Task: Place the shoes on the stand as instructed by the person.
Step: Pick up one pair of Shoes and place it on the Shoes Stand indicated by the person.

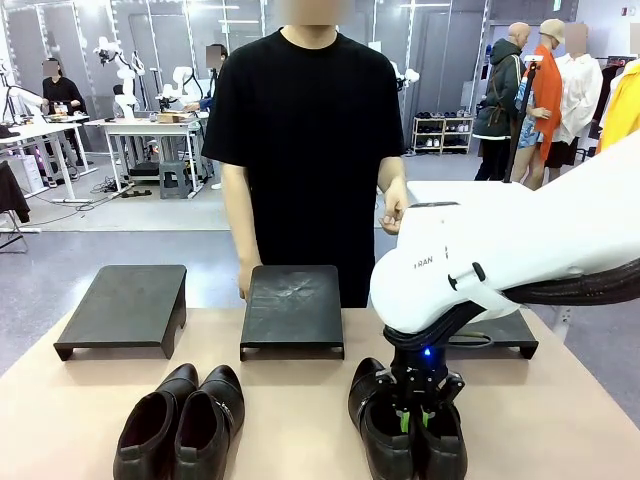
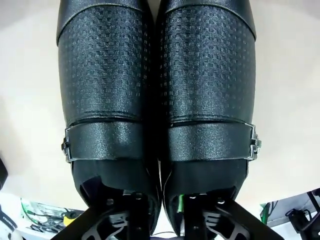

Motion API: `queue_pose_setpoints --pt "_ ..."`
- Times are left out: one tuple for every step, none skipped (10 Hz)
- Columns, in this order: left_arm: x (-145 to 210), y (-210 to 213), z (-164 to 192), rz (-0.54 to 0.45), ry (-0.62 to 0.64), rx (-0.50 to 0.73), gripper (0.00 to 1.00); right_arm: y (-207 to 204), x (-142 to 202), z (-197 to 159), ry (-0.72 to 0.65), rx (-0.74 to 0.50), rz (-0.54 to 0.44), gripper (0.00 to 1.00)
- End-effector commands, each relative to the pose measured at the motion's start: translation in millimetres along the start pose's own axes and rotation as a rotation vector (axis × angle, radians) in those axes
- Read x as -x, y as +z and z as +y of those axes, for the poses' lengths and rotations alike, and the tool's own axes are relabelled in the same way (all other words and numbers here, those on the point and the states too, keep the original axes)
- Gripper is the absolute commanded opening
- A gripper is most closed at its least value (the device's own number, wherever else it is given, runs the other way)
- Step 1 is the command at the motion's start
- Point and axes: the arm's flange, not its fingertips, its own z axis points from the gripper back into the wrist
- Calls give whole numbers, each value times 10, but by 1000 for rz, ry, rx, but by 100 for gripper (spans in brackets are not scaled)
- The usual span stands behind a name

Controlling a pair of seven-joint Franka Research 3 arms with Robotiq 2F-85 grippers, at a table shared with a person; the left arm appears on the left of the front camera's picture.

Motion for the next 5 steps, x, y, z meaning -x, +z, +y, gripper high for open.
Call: queue_pose_setpoints --pt "-22 13 8 -9 -20 22 100 -56 22 -14 -14 -14 -31 0" --pt "-22 13 8 -9 -20 22 100 -43 30 -31 -16 -19 -44 0" --pt "-22 13 8 -9 -20 22 100 11 51 -71 -20 -26 -66 0" --pt "-22 13 8 -9 -20 22 100 121 69 -117 -31 -46 -98 0" --pt "-22 13 8 -9 -20 22 100 274 115 -170 -28 -58 -128 0"
